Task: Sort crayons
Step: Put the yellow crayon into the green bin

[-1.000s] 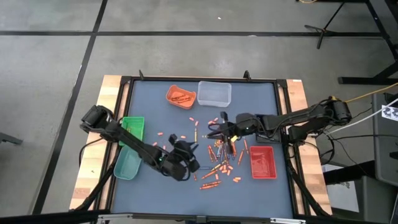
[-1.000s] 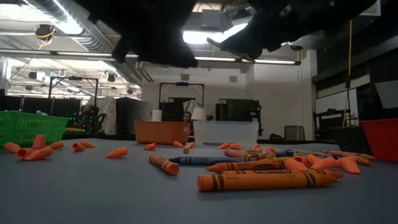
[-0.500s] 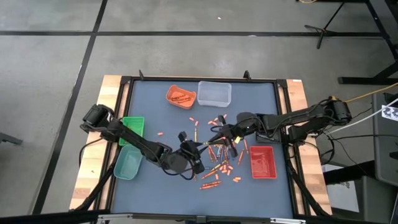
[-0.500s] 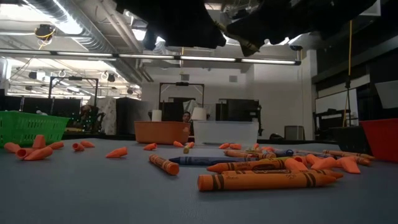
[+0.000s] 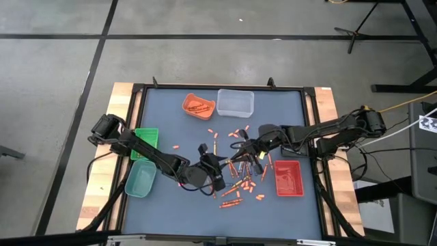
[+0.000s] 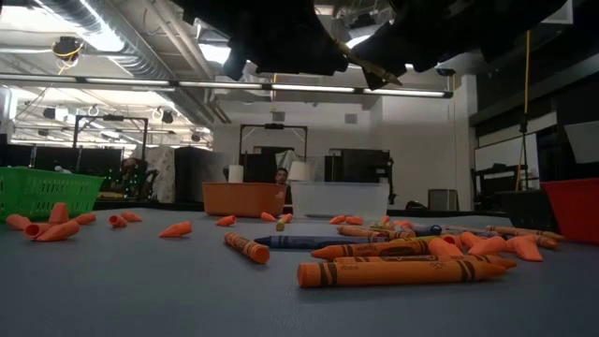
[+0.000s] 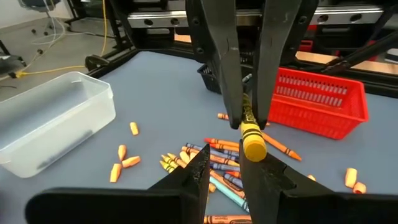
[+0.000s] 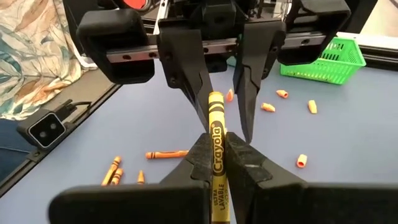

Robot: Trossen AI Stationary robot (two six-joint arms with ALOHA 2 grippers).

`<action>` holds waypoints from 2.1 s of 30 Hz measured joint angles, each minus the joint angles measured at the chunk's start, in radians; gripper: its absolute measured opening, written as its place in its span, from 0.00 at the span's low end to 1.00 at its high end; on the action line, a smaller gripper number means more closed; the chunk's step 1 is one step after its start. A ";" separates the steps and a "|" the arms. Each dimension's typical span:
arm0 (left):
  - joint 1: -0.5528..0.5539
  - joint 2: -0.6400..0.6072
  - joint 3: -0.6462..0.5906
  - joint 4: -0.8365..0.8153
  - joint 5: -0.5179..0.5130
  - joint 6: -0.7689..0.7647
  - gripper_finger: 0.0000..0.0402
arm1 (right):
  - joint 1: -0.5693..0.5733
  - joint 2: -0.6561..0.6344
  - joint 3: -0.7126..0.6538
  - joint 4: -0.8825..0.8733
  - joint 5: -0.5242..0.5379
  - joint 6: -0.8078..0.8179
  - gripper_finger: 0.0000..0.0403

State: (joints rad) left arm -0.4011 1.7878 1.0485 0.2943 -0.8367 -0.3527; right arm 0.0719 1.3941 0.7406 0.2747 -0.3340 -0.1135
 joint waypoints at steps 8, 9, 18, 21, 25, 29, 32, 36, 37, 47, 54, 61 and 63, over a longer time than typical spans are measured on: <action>0.000 0.000 0.000 0.054 0.038 0.051 0.18 | 0.000 0.000 0.000 -0.025 0.001 0.000 0.06; 0.000 0.000 0.000 0.060 0.038 0.059 0.18 | 0.000 0.000 0.000 -0.026 0.001 0.000 0.06; 0.000 0.000 0.000 0.064 0.039 0.060 0.17 | 0.000 0.001 0.001 -0.041 0.003 0.000 0.06; 0.000 0.000 0.000 0.063 0.039 0.059 0.15 | 0.000 0.001 0.001 -0.041 0.003 0.000 0.06; 0.000 0.000 0.000 0.059 0.039 0.058 0.07 | 0.000 0.001 0.001 -0.041 0.008 0.000 0.06; 0.000 0.000 0.000 0.058 0.039 0.057 0.02 | 0.000 0.001 0.001 -0.041 0.007 -0.001 0.06; 0.000 0.000 0.000 0.058 0.039 0.057 0.03 | 0.000 0.001 0.001 -0.041 0.007 -0.001 0.06; 0.000 0.000 0.000 0.058 0.039 0.057 0.03 | 0.000 0.001 0.001 -0.041 0.006 0.003 0.06; 0.000 0.000 0.000 0.058 0.039 0.057 0.03 | 0.000 0.001 0.001 -0.041 0.006 0.004 0.06; 0.002 -0.001 0.000 0.052 0.034 0.059 0.03 | 0.000 0.001 0.001 -0.041 0.039 0.007 0.18; 0.002 -0.063 -0.001 -0.060 0.035 0.066 0.03 | 0.000 0.001 0.001 -0.060 0.080 0.006 0.31; 0.002 -0.181 -0.001 -0.351 0.046 -0.021 0.03 | -0.001 0.001 0.001 -0.164 0.222 0.003 0.32; 0.002 -0.219 -0.001 -0.470 0.046 -0.086 0.03 | -0.001 0.001 0.001 -0.196 0.255 0.003 0.32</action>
State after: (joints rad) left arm -0.3992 1.5687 1.0477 -0.1761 -0.7904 -0.4383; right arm 0.0711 1.3949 0.7414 0.0787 -0.0795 -0.1101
